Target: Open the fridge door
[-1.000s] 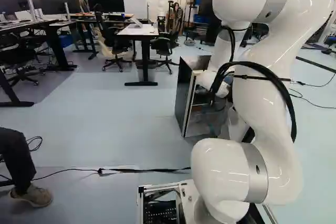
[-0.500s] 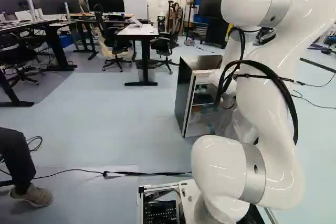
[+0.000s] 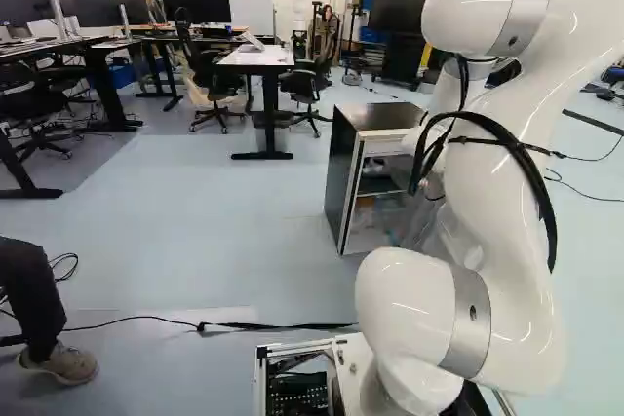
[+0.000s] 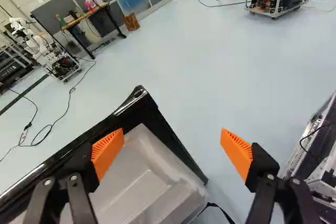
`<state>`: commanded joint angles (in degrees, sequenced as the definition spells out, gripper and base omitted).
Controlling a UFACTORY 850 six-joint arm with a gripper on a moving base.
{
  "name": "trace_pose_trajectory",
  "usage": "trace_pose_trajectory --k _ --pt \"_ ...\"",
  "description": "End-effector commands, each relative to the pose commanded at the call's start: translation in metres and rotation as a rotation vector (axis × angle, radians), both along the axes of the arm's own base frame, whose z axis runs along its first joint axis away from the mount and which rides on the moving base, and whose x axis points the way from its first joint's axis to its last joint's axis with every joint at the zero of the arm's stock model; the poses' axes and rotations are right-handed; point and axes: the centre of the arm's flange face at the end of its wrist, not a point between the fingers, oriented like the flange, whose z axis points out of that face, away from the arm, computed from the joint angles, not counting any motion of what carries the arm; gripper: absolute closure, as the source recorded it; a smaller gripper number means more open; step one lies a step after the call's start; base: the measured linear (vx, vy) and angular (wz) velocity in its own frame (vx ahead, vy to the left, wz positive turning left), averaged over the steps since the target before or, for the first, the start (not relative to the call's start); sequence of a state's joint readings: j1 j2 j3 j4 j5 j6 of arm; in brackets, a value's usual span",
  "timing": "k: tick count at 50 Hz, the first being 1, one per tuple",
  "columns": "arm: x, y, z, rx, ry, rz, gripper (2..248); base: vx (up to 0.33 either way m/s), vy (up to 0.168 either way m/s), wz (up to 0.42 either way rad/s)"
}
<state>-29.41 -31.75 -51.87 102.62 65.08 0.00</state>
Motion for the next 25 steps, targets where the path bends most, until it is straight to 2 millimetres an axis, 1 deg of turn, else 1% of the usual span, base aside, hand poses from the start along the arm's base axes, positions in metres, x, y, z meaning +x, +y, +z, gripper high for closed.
trace_pose_trajectory --k 25 --pt "0.006 -0.035 0.001 -0.018 -0.03 -0.054 3 0.0 0.0 0.0"
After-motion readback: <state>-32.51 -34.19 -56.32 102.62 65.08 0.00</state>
